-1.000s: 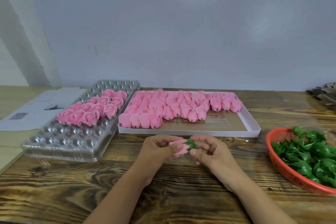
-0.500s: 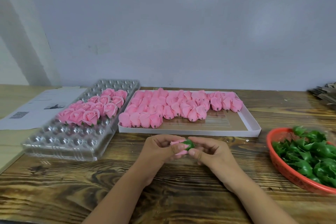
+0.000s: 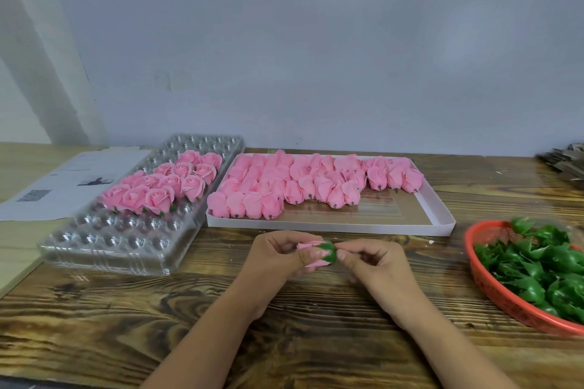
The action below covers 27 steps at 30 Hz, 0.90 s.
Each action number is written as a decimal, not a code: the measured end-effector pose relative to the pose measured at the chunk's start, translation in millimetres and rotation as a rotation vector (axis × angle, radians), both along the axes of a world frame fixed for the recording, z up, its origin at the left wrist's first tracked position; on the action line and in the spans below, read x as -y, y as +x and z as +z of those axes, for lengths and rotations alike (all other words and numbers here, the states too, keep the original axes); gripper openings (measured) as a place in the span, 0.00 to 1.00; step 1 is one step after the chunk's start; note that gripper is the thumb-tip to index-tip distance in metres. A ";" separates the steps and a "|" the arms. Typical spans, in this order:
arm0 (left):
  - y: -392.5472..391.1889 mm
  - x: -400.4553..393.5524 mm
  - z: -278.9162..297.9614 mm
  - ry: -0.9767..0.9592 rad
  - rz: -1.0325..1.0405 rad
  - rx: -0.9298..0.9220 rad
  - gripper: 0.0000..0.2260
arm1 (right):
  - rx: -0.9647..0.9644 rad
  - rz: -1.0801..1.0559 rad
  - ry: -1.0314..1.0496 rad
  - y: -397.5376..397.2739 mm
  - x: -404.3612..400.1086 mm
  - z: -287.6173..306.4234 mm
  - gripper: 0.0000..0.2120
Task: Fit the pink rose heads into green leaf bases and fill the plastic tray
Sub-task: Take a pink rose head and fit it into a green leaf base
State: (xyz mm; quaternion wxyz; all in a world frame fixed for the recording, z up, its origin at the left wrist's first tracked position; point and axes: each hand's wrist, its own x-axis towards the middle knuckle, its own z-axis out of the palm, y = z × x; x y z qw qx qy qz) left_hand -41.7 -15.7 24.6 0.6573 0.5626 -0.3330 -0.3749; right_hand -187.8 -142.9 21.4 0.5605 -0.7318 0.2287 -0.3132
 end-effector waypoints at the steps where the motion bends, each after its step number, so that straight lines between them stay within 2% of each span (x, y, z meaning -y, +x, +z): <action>1: 0.0 -0.2 -0.2 -0.002 0.000 0.001 0.11 | -0.002 0.004 -0.001 -0.3 -0.2 0.1 0.05; 10: -0.8 0.7 -2.2 0.012 -0.006 -0.004 0.09 | 0.008 0.068 0.093 -2.1 -1.2 1.8 0.03; 18: -1.3 1.0 1.0 -0.017 -0.047 -0.069 0.12 | 0.027 0.015 0.142 -0.4 6.5 -1.7 0.12; 27: -0.9 0.1 -0.5 0.005 -0.044 -0.027 0.12 | -0.027 0.051 -0.003 -1.2 6.8 -5.4 0.12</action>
